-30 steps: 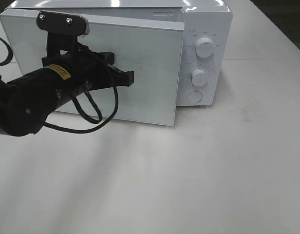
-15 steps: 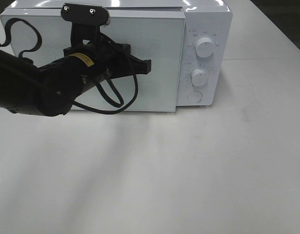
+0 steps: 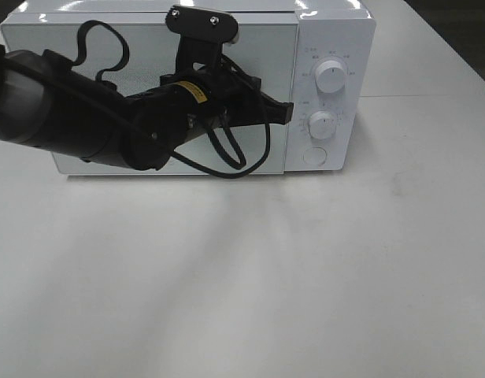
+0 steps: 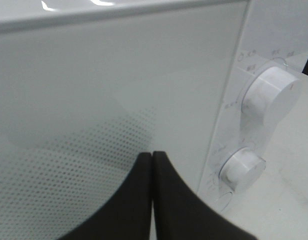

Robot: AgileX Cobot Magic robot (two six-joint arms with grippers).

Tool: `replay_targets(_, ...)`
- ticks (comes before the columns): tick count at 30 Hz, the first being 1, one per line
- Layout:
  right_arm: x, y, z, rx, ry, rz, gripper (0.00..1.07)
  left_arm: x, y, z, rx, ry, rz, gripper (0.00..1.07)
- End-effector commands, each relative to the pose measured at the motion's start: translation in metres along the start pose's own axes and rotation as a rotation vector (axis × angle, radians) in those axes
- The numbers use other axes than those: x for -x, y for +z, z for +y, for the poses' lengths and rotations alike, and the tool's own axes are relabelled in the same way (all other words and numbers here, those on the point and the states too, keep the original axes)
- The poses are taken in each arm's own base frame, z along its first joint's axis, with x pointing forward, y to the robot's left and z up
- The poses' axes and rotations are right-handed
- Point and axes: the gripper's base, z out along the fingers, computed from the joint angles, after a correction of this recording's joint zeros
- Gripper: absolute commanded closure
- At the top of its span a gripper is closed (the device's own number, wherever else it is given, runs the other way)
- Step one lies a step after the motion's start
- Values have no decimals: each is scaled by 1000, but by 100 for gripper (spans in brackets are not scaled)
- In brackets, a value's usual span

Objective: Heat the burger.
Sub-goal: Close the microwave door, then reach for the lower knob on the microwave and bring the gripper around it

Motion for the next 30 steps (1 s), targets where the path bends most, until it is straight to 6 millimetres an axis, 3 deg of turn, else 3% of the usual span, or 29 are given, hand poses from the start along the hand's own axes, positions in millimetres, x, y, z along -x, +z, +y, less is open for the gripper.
replay_targets(1,-2,-3,-1,-2,6,-29,44,15,10,14,63,-64,-88,107)
replay_targets(10,-2,-3,-1,-2,6,-29,44,20,18,10,43,-51,-87,107)
replay_targets(20,-2,-3,-1,-2,6,-29,44,29,1,-7,-57,-22,117,106)
replay_targets(22,-2,-3,-1,-2,6,-29,44,33,-7,-9,-85,-23,199,97)
replay_targets(23,-2,-3,-1,-2,6,-29,44,33,-7,-9,-85,-23,199,97)
replay_targets(24,-2,-3,-1,-2,6,-29,44,34,-13,-11,-105,-24,266,83)
replay_targets(25,-2,-3,-1,-2,6,-29,44,35,-20,-12,-124,-26,328,63)
replay_targets(26,-2,-3,-1,-2,6,-29,44,35,-20,-12,-124,-26,328,63)
replay_targets(27,-2,-3,-1,-2,6,-29,44,35,-23,-13,-133,-25,360,52)
replay_targets(28,-2,-3,-1,-2,6,-29,44,35,-23,-13,-133,-25,360,52)
replay_targets(29,-2,-3,-1,-2,6,-29,44,36,-31,-15,-153,-34,436,24)
replay_targets(30,-2,-3,0,-1,6,-29,44,36,-36,-16,-166,-34,479,14)
